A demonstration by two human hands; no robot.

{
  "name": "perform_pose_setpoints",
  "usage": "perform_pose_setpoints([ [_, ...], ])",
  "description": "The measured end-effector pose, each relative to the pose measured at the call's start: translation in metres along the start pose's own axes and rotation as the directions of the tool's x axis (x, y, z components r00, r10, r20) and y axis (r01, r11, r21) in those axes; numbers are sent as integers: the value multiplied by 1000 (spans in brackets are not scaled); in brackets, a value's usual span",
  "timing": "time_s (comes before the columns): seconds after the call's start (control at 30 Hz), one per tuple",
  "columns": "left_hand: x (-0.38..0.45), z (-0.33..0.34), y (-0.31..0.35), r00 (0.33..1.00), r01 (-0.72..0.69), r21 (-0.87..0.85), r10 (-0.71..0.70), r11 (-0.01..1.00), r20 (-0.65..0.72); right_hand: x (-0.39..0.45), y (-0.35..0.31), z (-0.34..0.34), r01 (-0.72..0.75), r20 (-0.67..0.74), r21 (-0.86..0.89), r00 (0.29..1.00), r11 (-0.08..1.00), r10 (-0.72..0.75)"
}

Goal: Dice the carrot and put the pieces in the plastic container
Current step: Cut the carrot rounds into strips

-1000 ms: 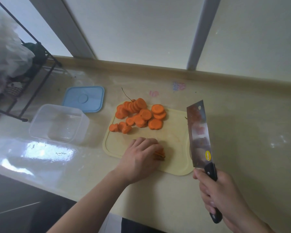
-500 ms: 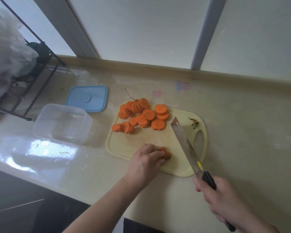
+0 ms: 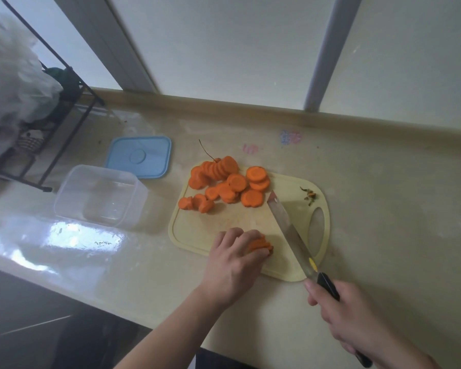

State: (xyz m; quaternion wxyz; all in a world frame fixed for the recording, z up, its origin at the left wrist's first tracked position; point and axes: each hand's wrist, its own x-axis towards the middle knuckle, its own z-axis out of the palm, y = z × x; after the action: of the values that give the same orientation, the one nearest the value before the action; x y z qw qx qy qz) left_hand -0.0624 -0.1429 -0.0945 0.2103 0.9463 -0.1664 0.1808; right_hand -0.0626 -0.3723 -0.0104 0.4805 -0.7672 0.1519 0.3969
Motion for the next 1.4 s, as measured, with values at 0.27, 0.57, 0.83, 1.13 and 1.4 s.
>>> perform_pose_setpoints([
  [0.27, 57, -9, 39, 873, 462, -490, -475, 739, 107, -5, 5, -20, -37, -31, 253, 998, 967, 47],
  [0.57, 140, 46, 34, 823, 553, -248, -475, 795, 311, -14, 9, -39, -20, -145, 317, 987, 948, 69],
  [0.83, 77, 11, 4, 919, 390, -294, -390, 873, 61, -12, 8, -31, -2, -131, 308, 990, 951, 45],
  [1.13, 1, -2, 3, 972, 233, -195, -232, 953, 26, -6, 1, -6, 9, -18, 93, 1000, 996, -7],
  [1.4, 2, 10, 14, 966, 243, -216, -256, 946, -34, -2, -2, 14, 177, -90, -281, 974, 943, -209],
])
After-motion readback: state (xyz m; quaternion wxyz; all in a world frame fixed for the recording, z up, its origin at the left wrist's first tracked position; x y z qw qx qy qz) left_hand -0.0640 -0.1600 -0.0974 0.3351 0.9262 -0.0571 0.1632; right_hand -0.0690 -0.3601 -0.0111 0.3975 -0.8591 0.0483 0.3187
